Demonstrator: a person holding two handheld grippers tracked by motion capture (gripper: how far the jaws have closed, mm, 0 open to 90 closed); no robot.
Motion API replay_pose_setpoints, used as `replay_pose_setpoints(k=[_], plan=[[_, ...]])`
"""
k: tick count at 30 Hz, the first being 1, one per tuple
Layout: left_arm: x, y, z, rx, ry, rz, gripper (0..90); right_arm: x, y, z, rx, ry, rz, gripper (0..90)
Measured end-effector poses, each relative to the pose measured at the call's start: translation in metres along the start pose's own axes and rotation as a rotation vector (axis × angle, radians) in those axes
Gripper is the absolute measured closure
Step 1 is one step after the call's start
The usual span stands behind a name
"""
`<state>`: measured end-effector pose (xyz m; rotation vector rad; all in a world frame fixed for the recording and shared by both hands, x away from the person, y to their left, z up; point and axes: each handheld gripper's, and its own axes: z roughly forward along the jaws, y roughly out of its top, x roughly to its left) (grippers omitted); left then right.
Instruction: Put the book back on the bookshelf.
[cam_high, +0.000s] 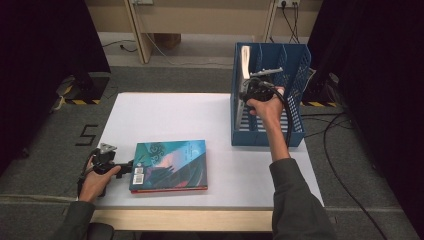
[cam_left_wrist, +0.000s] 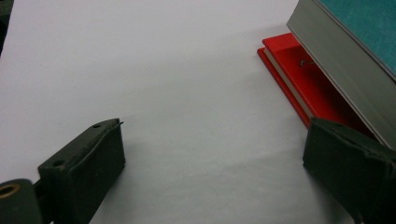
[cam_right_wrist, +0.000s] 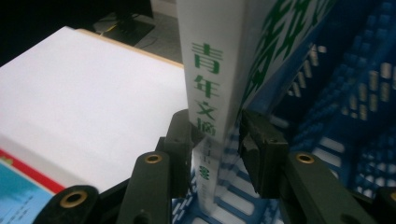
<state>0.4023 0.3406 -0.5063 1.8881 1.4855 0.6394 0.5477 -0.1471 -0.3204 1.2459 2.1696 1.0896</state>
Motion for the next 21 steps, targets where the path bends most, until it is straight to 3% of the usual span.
replay_pose_setpoints(k=[2, 4, 10, 14, 19, 21], plan=[[0.0, 0.0, 0.0, 0.0, -0.001, -0.001, 4.3, 0.008, 0.003, 0.003, 0.009, 0.011, -0.016, 66.6], [0.0, 0.0, 0.0, 0.0, -0.001, -0.001, 4.3, 0.013, 0.007, 0.004, 0.035, -0.021, -0.064, 66.6], [0.0, 0.0, 0.0, -0.001, 0.0, -0.001, 4.3, 0.014, 0.01, 0.005, 0.047, -0.024, -0.056, 65.9], [0.0, 0.0, 0.0, 0.003, 0.0, 0.003, 4.3, 0.019, 0.013, 0.008, 0.06, -0.036, -0.078, 65.4], [0.0, 0.0, 0.0, 0.002, 0.0, 0.002, 4.3, 0.018, 0.013, 0.008, 0.063, -0.042, -0.072, 63.9], [0.0, 0.0, 0.0, 0.002, -0.001, 0.002, 4.3, 0.016, 0.012, 0.008, 0.053, -0.033, -0.049, 62.2]])
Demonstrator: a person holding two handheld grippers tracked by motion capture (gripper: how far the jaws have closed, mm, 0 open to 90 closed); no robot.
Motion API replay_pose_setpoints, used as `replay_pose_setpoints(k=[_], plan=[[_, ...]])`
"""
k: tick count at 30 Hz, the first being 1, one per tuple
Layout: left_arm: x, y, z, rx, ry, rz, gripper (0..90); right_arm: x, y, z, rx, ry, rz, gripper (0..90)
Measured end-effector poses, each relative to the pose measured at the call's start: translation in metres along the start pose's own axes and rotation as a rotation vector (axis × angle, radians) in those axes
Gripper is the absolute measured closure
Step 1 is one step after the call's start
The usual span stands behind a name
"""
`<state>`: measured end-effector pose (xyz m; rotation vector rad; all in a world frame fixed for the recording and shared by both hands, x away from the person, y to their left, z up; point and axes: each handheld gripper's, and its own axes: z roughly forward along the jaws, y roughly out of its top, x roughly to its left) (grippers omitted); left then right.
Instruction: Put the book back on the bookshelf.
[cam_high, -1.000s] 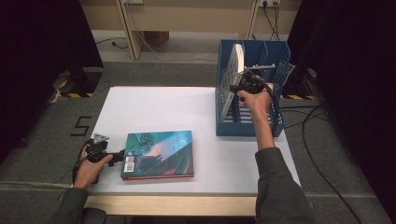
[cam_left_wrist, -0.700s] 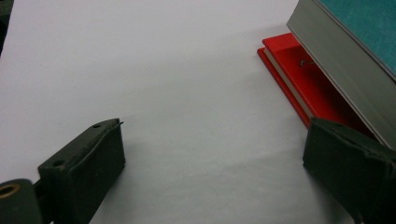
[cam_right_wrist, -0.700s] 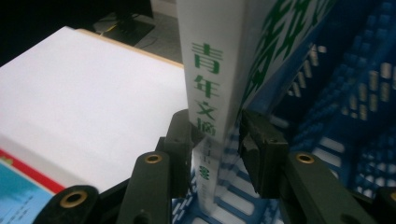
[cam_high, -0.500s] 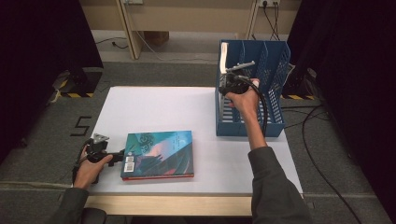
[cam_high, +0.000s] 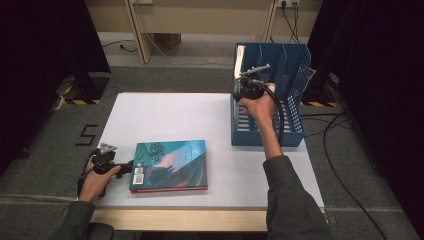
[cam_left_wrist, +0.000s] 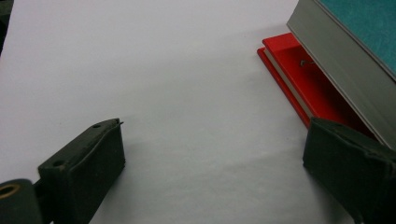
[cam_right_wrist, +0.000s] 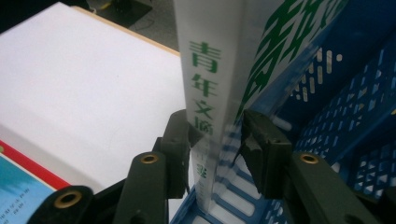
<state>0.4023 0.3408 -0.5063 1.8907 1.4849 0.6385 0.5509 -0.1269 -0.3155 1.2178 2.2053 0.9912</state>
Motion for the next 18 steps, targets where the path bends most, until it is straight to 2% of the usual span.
replay_pose_setpoints(k=[4, 14, 18], plan=[[0.0001, 0.0, -0.0001, 0.0, -0.001, 0.0, 4.3, -0.0042, -0.0015, 0.0, -0.014, 0.013, 0.029, 58.5], [-0.0001, -0.0001, 0.0001, -0.002, 0.0, -0.002, 4.3, -0.0045, -0.0018, -0.0035, -0.008, 0.008, 0.043, 49.6], [-0.0001, 0.0, 0.0001, -0.002, 0.0, -0.002, 4.3, -0.0077, -0.0035, -0.0071, -0.013, 0.008, 0.069, 45.0]])
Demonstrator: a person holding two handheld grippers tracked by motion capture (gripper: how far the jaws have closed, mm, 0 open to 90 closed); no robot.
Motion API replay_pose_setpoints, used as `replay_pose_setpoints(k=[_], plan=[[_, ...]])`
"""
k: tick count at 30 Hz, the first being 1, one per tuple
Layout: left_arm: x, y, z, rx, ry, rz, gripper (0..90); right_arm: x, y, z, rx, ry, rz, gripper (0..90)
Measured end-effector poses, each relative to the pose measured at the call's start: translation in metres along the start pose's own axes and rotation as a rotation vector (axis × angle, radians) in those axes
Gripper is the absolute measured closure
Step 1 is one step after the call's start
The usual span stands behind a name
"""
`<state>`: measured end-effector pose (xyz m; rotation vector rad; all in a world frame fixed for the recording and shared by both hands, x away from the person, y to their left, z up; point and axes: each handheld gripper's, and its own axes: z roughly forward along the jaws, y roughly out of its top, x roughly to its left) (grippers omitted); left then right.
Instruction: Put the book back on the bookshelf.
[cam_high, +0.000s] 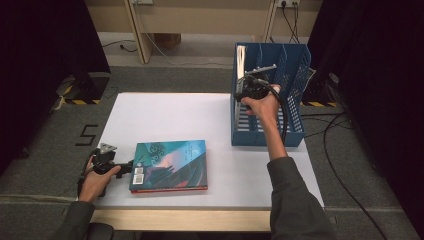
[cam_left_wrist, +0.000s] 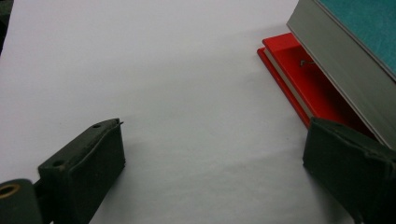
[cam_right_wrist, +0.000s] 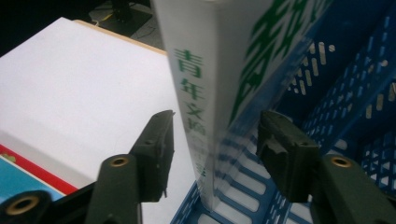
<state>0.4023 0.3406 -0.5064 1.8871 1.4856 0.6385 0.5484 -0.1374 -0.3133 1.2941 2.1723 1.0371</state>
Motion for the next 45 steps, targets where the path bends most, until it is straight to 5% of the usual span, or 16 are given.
replay_pose_setpoints(k=[14, 37, 45], plan=[[0.0, 0.0, 0.0, 0.001, -0.001, 0.0, 4.3, -0.01, -0.024, -0.019, -0.017, 0.054, 0.07, 34.5], [0.0, 0.0, 0.0, 0.001, -0.001, 0.0, 4.3, 0.008, -0.081, -0.038, -0.025, 0.175, 0.023, 31.6], [0.0, 0.0, 0.0, -0.001, -0.002, -0.001, 4.3, 0.019, -0.105, -0.032, 0.005, 0.222, 0.025, 28.1]])
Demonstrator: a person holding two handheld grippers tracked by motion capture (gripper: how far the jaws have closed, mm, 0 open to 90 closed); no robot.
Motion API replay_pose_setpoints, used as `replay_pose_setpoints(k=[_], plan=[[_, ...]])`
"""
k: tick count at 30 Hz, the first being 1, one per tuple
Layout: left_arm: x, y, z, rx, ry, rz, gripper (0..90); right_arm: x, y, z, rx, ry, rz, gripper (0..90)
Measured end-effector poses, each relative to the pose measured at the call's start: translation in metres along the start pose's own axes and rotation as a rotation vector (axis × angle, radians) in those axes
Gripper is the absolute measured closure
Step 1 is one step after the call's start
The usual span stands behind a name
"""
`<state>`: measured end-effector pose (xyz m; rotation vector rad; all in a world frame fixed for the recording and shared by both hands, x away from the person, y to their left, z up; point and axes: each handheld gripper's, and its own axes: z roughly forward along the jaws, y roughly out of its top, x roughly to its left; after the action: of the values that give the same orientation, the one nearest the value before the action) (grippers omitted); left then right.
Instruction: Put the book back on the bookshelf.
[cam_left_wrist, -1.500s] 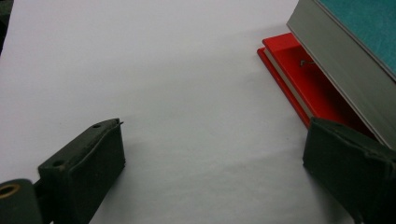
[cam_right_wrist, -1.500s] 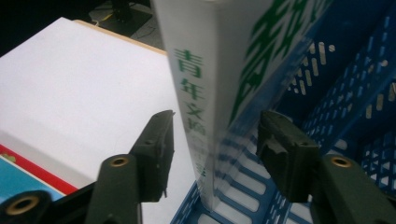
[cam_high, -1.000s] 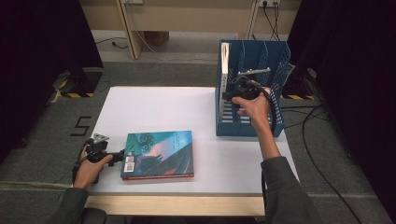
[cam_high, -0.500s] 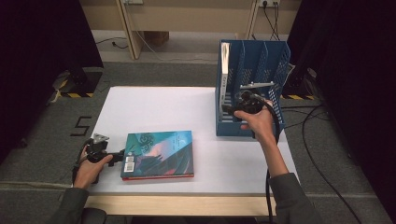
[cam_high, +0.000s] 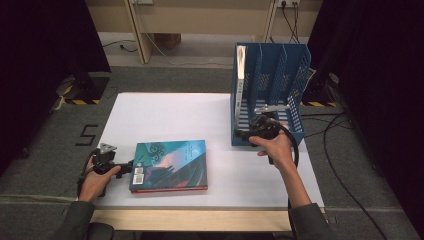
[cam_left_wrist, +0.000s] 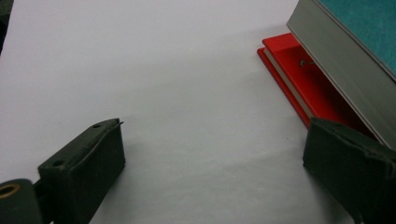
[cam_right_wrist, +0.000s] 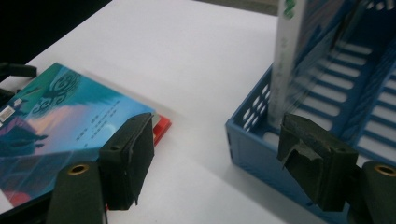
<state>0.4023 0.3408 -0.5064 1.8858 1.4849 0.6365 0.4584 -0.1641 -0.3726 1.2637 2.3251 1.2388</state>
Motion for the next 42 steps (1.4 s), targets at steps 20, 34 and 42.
replay_pose_setpoints(k=[20, 34, 42], plan=[[0.001, 0.0, -0.001, -0.004, -0.012, -0.005, 4.8, 0.028, -0.049, 0.04, 0.055, 0.138, 0.037, 27.5], [0.007, 0.006, -0.025, 0.007, -0.058, 0.019, 14.8, 0.038, -0.061, 0.048, 0.092, 0.164, 0.046, 27.1], [-0.006, 0.01, -0.032, 0.07, -0.122, 0.079, 16.3, 0.041, -0.064, 0.051, 0.105, 0.18, 0.043, 27.1]])
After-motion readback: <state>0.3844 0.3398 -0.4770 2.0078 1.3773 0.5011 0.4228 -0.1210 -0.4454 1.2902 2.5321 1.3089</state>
